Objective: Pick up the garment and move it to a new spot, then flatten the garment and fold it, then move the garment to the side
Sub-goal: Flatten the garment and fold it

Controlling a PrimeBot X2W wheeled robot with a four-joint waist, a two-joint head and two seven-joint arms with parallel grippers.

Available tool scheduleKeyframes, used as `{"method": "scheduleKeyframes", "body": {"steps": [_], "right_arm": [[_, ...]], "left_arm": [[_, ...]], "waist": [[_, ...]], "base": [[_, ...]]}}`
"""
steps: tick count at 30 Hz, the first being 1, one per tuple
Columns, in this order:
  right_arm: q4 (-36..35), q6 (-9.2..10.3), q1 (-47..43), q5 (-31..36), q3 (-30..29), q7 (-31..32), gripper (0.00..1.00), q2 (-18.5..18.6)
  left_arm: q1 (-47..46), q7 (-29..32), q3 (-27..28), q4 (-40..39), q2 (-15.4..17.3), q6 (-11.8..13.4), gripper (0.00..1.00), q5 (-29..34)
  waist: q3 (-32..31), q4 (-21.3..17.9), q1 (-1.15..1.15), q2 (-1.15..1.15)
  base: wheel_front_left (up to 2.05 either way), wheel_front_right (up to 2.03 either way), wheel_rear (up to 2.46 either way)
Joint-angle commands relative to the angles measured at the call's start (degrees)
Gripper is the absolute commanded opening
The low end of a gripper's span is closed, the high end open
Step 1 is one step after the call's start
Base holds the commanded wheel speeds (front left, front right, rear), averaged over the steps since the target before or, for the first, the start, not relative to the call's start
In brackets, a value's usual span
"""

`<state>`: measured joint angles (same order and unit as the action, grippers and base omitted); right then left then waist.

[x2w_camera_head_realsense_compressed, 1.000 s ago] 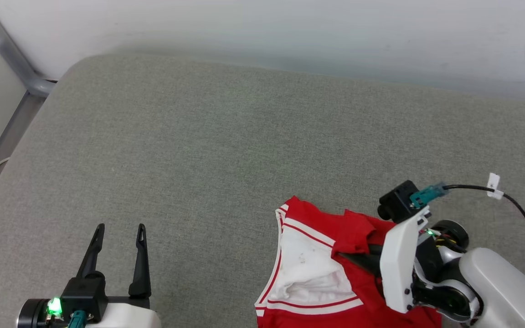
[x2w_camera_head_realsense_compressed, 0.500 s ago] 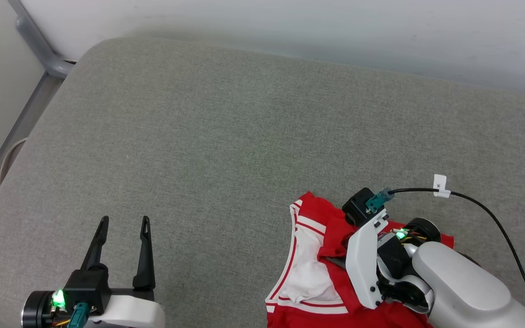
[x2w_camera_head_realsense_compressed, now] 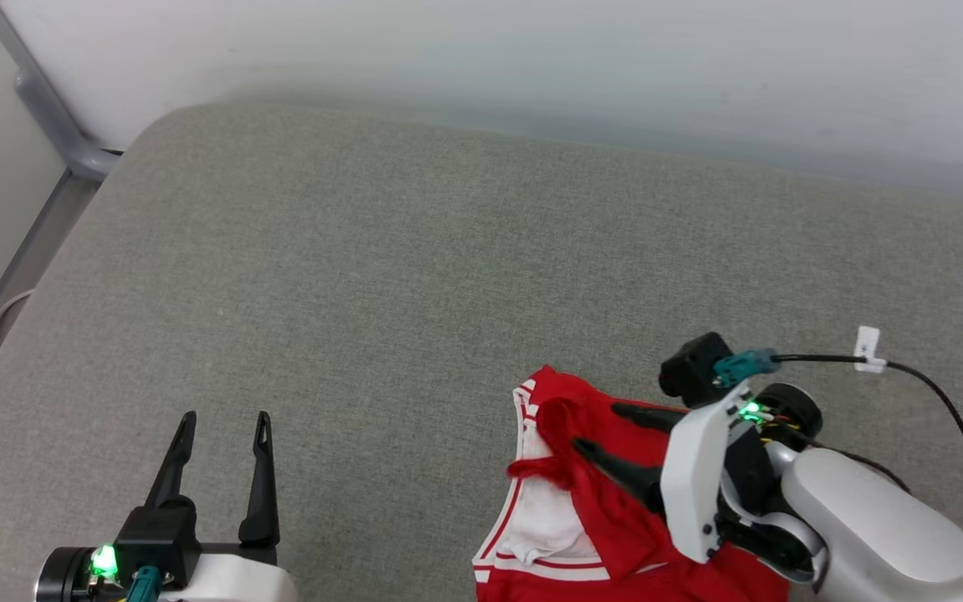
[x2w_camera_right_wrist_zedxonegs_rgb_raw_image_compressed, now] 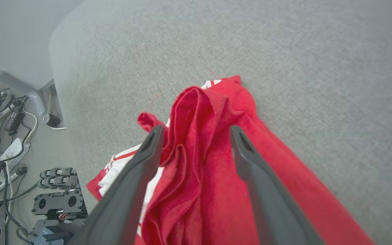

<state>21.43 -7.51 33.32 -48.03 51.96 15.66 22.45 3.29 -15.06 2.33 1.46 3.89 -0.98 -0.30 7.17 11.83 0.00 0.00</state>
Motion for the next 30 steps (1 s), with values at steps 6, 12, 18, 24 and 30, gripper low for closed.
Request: {"method": "scheduleKeyframes", "body": {"steps": [6,12,18,24,30], "right_arm": [[-9.14,0.05,-5.69,1.24,-6.97,-5.09,1.0,6.84],[-12.32,0.05,-12.85,8.52,-19.82,-12.9,1.0,7.31],[-13.41,0.05,-20.5,23.26,-35.15,-23.41,1.0,1.97],[-16.68,0.05,-28.21,34.18,-46.41,-29.23,1.0,-7.03],[-22.08,0.05,-35.74,42.9,-53.56,-30.77,1.0,-14.97]], "left_arm": [[2.05,-0.15,0.5,-0.93,0.56,0.22,1.0,0.15],[3.25,-0.14,0.51,-1.6,0.96,0.61,1.0,0.53],[3.75,-0.14,0.37,-2.57,1.29,1.35,1.0,0.57],[4.37,-0.14,0.36,-2.84,1.6,1.96,1.0,0.5],[4.61,-0.14,-0.93,-2.93,1.98,2.4,1.0,1.07]], "waist": [[-2.61,-3.25,0.0,0.0],[-4.17,-5.64,0.0,0.0],[-5.17,-7.71,0.0,0.0],[-6.18,-9.24,0.0,0.0],[-7.14,-9.77,0.0,0.0]], "base": [[0.0,0.0,0.0],[0.0,0.0,0.0],[0.0,0.0,0.0],[0.0,0.0,0.0],[0.0,0.0,0.0]]}}
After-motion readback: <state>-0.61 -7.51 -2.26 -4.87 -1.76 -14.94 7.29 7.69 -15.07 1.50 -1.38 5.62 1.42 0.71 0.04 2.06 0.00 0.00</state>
